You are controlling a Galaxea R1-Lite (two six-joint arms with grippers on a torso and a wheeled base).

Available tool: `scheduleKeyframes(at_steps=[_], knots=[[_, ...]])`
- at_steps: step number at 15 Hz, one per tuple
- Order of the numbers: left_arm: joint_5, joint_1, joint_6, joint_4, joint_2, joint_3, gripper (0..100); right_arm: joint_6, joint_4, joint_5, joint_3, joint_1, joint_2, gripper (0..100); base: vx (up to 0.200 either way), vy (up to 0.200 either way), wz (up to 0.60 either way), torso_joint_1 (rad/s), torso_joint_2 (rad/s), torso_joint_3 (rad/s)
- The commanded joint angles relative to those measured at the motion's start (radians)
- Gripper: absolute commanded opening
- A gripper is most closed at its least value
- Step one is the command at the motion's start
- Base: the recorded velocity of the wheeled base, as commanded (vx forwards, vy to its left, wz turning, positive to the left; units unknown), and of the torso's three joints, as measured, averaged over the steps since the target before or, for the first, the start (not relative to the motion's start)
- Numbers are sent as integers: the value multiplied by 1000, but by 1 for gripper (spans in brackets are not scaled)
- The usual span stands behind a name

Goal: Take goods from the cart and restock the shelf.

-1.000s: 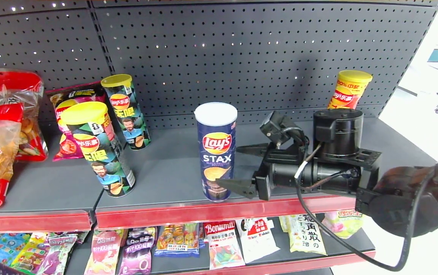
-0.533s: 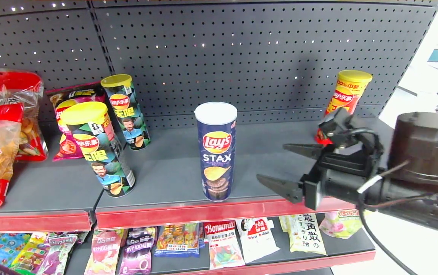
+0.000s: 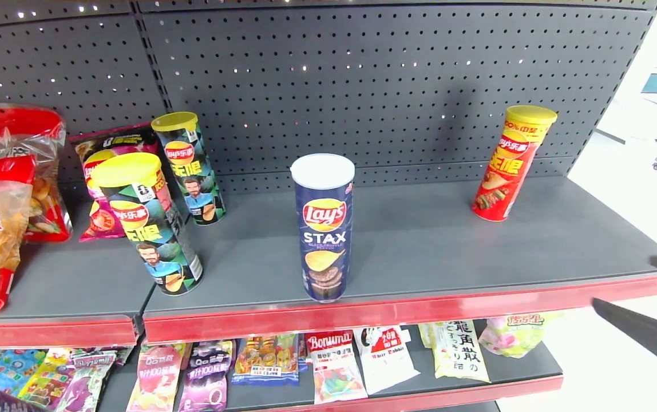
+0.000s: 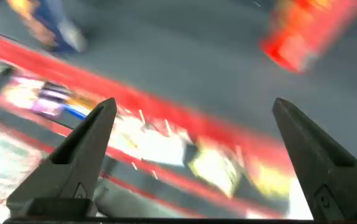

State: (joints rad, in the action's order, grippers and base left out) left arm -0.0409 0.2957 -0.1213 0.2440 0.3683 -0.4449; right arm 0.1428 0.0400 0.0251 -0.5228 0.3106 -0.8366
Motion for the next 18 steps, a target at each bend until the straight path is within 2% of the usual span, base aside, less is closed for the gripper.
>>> scheduleKeyframes(at_steps=[1, 2, 3, 4, 6, 8, 10, 13, 16, 18], knots=[[15, 0, 55, -26, -2, 15, 0, -5, -333, -68, 13, -306, 445, 100, 0, 0, 0, 0, 0, 0], [9, -1, 100, -52, 4, 17, 0, -5, -335, -74, 46, -377, 468, 100, 0, 0, 0, 0, 0, 0], [-2, -4, 124, -57, 4, 15, 0, -2, -335, -67, 95, -446, 510, 100, 0, 0, 0, 0, 0, 0], [-16, -4, 132, -57, 3, 12, 0, -2, -325, -65, 153, -478, 550, 100, 0, 0, 0, 0, 0, 0], [-11, -3, 132, -57, 1, 12, 0, 9, -321, -39, 303, -463, 740, 100, 0, 0, 0, 0, 0, 0], [-5, 2, 130, -58, 0, 11, 0, 8, -233, -30, 385, -463, 737, 100, 0, 0, 0, 0, 0, 0], [1, 5, 130, -75, -5, 14, 0, 11, -37, 32, 497, -459, 737, 100, 0, 0, 0, 0, 0, 0], [3, 5, 126, -77, -9, 12, 0, -8, -31, 27, 498, -463, 738, 100, 0, 0, 0, 0, 0, 0], [-1, 3, 126, -69, -42, 12, 0, -34, -29, -40, 500, -463, 738, 100, 0, 0, 0, 0, 0, 0], [1, 5, 126, -51, -68, 15, 0, -57, -31, -2, 500, -461, 738, 100, 0, 0, 0, 0, 0, 0]])
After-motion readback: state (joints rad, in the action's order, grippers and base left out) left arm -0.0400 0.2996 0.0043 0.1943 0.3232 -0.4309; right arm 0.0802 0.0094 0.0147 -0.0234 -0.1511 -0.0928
